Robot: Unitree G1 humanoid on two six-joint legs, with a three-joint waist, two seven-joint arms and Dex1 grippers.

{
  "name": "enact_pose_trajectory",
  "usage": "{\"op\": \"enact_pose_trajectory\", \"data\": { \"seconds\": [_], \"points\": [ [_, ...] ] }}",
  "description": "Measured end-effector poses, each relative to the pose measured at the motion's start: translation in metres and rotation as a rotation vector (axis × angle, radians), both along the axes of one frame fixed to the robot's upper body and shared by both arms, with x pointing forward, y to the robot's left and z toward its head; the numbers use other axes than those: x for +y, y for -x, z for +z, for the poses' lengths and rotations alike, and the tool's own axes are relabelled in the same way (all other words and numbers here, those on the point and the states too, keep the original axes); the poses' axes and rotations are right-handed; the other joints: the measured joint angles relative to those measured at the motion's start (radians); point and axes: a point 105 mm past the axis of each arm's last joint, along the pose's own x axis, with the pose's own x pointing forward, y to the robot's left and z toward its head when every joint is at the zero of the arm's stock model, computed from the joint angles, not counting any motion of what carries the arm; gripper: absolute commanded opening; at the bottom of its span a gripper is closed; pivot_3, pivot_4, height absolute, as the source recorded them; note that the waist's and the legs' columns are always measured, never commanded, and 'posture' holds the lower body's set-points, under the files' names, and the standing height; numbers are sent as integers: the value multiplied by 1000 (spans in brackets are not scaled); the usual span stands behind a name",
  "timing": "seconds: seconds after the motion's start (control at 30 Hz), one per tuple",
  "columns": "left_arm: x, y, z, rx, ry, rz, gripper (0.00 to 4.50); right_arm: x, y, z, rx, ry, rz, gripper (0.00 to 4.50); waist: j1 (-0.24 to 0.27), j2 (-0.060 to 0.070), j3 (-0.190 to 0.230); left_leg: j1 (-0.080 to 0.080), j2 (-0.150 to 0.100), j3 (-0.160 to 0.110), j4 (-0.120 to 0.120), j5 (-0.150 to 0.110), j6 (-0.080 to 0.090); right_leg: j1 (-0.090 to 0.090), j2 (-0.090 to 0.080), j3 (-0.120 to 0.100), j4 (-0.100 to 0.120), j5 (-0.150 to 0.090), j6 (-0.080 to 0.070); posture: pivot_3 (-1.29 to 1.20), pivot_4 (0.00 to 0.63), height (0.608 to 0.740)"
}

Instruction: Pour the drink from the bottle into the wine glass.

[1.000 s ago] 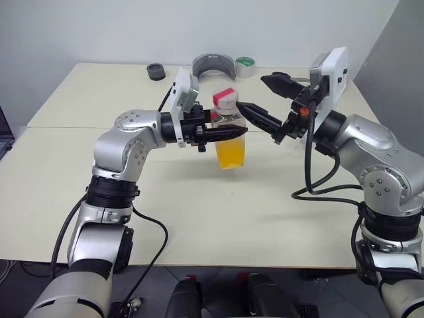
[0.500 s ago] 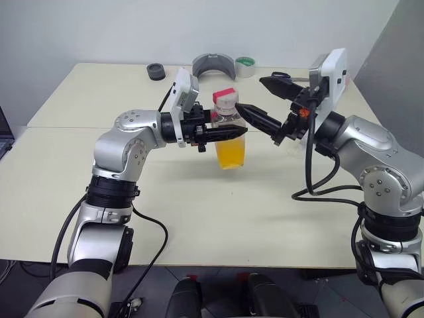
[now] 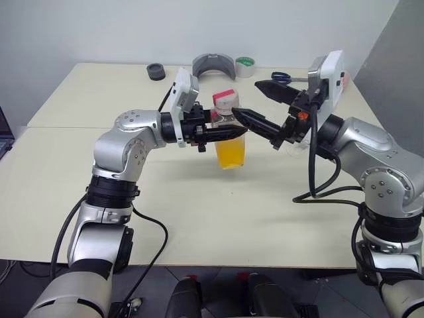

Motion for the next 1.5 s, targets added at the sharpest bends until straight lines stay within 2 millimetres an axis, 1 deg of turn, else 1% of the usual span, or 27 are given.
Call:
{"op": "enact_pose_trajectory", "data": {
  "seconds": [0.13,0.27,0.43,0.63,0.87,1.07,1.17,1.37,1.5],
  "points": [
    [0,1,0,0,-1,-7,1974,-2,4,-3,17,10,29,4464,0,0,0,0,0,0,0,0,0,0,0,0,0,0,0,0,150,740],
    [0,1,0,-2,-2,-15,1974,-3,9,0,30,-13,78,4464,0,0,0,0,0,0,0,0,0,0,0,0,0,0,0,0,150,740],
    [0,1,1,-6,-2,-16,1974,-1,5,9,21,-13,98,4464,0,0,0,0,0,0,0,0,0,0,0,0,0,0,0,0,150,740],
    [0,1,1,-6,-4,-13,1974,11,3,7,29,-1,140,4464,-1,0,0,0,0,0,0,0,0,0,0,0,0,0,0,0,150,740],
    [0,1,1,-5,-6,-12,1974,28,-1,11,35,-3,172,4464,0,0,0,0,0,0,0,0,0,0,0,0,0,0,0,0,150,740],
    [0,2,2,-9,-6,-11,1974,32,-7,7,53,11,161,4464,0,0,0,0,0,0,0,0,0,0,0,0,0,0,0,0,150,740],
    [0,2,2,-9,-5,-7,1974,31,-11,6,59,9,147,3900,0,0,0,0,0,0,0,0,0,0,0,0,0,0,0,0,150,740],
    [0,1,2,-8,-3,2,1974,32,-14,10,47,-4,138,1859,0,0,0,0,0,0,0,0,0,0,0,0,0,0,0,0,150,740],
    [1,0,3,-11,4,6,1974,34,-15,11,43,-8,137,1823,-1,0,0,0,0,0,0,0,0,0,0,0,0,0,0,0,150,740]
  ]
}}
